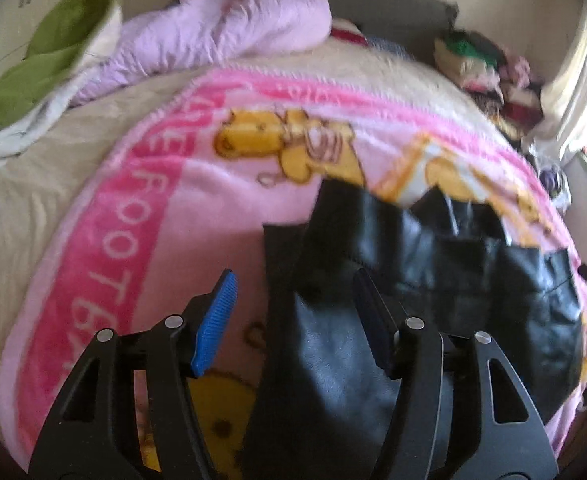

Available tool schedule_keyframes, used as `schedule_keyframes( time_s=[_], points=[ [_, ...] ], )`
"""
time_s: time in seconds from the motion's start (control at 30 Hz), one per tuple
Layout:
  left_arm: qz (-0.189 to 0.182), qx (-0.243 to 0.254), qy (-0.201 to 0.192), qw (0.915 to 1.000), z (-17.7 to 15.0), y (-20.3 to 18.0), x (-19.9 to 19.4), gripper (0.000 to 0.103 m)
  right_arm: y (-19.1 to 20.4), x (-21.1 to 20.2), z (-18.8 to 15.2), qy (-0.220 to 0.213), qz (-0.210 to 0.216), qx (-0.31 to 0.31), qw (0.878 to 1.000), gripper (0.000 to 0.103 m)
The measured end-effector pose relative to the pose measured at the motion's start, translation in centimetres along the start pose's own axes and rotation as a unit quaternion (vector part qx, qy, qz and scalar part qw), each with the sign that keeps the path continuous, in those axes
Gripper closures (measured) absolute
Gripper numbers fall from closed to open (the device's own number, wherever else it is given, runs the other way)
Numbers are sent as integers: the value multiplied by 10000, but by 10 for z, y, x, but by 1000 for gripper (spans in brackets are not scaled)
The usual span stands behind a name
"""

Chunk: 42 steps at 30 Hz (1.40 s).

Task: Fold large clothes
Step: 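Fold the lifted hem over toward the collar with both tools and open them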

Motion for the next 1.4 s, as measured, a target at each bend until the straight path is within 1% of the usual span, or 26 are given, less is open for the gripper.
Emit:
schedule_keyframes(
  time_s=[0.07,0.1,0.13,0.17,0.2,0.23,0.27,0.3,0.33,0.43,0.47,0.53,0.6,0.7,0.8,0.83,0.93,1.0,1.13,1.2,1.3,1.4],
  points=[
    [11,151,63,9999,-1,-5,10,51,3,13,-1,119,-140,-152,9997,31],
    [-28,184,72,9998,-2,-7,13,51,4,20,-2,182,-174,-237,9994,39],
    [-84,216,77,9997,-2,-9,17,51,5,24,-3,210,-187,-265,9993,50],
    [-76,256,88,9996,-2,-11,21,53,4,27,-4,237,-206,-271,9991,57],
    [-61,306,108,9995,-2,-13,24,70,2,29,-5,224,-303,-259,9990,68],
    [-14,356,108,9993,-3,-15,26,79,-2,27,-4,147,-341,-194,9991,77],
    [65,384,68,9992,-3,-16,26,82,-3,25,-3,68,-300,-135,9994,81],
    [88,377,25,9992,-3,-16,24,89,-6,19,-1,-56,-228,-36,9997,85],
    [-12,309,-83,9995,-1,-15,18,93,-9,12,3,-173,-117,67,9998,87],
    [-291,114,-409,9987,12,-13,-2,95,-11,-8,17,-532,193,292,9980,88],
    [-353,80,-533,9979,18,-13,-9,96,-11,-16,25,-713,293,351,9964,88],
    [-347,79,-751,9965,29,-16,-18,96,-8,-23,36,-892,294,353,9950,89],
    [-298,72,-884,9956,39,-17,-20,96,-7,-19,48,-989,212,296,9944,89],
    [-207,-16,-854,9961,48,-15,-7,96,-9,1,51,-830,76,305,9961,89],
    [-43,-36,-582,9983,45,-12,22,96,-11,34,41,-418,-199,262,9986,89],
    [52,7,-481,9988,41,-12,32,95,-15,46,36,-209,-319,299,9988,89],
    [243,155,-319,9991,30,-12,52,92,-24,69,23,134,-365,511,9979,87],
    [264,141,-303,9991,25,-9,59,90,-27,77,17,240,-391,562,9974,86],
    [174,-16,-217,9996,21,-1,68,86,-28,89,10,430,-462,580,9963,84],
    [153,-50,-201,9997,21,0,69,85,-30,90,8,470,-474,605,9959,81],
    [141,-35,-208,9997,20,-2,67,85,-33,91,7,492,-442,658,9956,80],
    [122,-49,-212,9997,22,-3,66,84,-32,89,7,498,-496,624,9956,79]
  ],
)
Point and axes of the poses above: each gripper's, at about its wrist camera, not at the fingertips, and x roughly the way its jaws point, y to its left, z to its top, the point moved 4 cm from there along x, roughly the way its jaws point
